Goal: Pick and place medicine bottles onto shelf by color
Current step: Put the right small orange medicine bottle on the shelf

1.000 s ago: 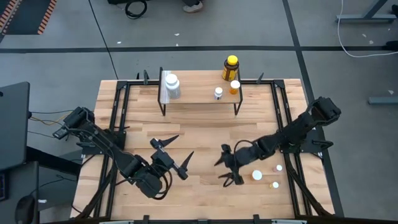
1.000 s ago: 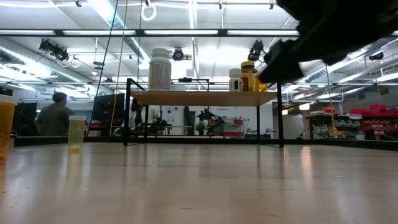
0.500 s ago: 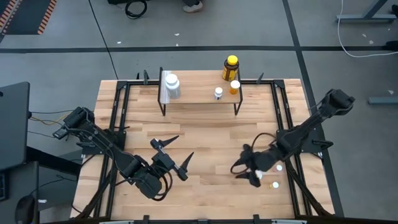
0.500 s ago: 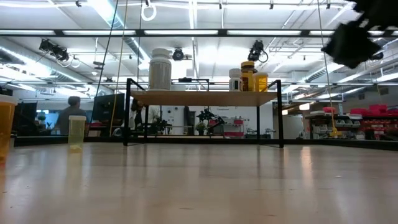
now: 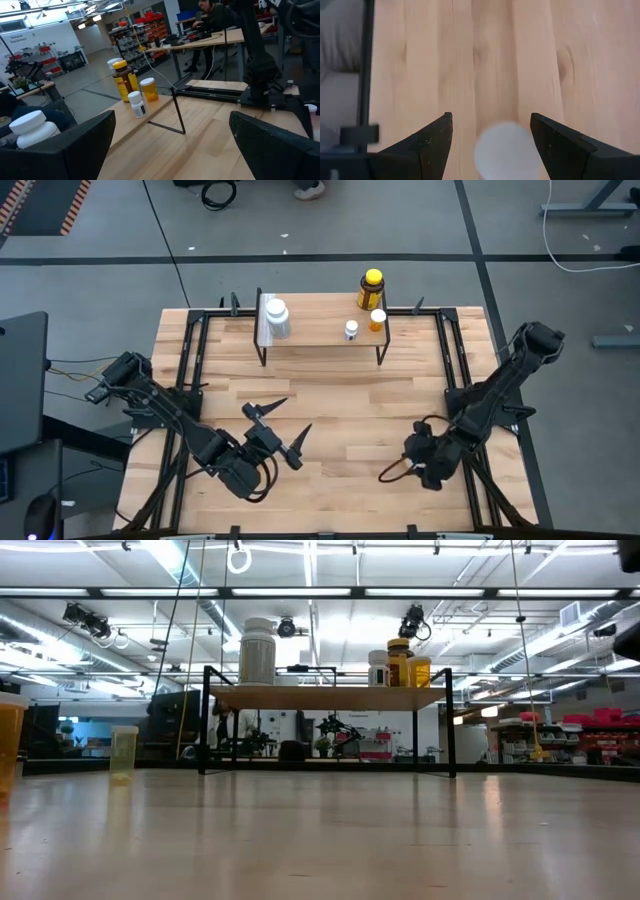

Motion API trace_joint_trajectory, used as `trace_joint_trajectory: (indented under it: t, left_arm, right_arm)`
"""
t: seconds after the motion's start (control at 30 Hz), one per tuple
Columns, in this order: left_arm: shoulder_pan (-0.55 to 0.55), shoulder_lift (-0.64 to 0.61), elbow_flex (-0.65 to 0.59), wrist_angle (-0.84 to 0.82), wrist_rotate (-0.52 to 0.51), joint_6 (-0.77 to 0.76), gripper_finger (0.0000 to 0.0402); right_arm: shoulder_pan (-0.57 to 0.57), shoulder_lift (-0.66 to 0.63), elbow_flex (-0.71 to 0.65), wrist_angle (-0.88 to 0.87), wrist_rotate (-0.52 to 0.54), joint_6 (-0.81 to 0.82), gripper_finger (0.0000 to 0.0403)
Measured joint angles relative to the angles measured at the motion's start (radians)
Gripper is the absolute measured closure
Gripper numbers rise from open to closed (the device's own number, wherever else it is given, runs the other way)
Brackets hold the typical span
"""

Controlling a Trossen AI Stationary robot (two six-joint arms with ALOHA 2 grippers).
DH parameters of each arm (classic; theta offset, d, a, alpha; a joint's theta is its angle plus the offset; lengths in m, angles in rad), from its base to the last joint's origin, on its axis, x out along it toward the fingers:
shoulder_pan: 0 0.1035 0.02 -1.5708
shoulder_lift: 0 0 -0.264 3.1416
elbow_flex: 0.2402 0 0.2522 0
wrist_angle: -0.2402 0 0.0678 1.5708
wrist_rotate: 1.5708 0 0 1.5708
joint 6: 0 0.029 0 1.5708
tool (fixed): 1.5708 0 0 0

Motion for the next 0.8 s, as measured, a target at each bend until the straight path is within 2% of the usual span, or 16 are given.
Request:
trace_joint_trajectory:
  t: [0.3, 0.8]
  left_arm:
    - [0.0, 0.0, 0.0, 0.0, 0.0, -0.009, 0.0002]
    - [0.0, 0.0, 0.0, 0.0, 0.0, -0.036, 0.0002]
  right_arm:
    - [0.084, -0.016, 0.0, -0.089, 0.035, 0.065, 0.0131]
    - [0.098, -0.014, 0.0, -0.129, 0.054, 0.079, 0.0131]
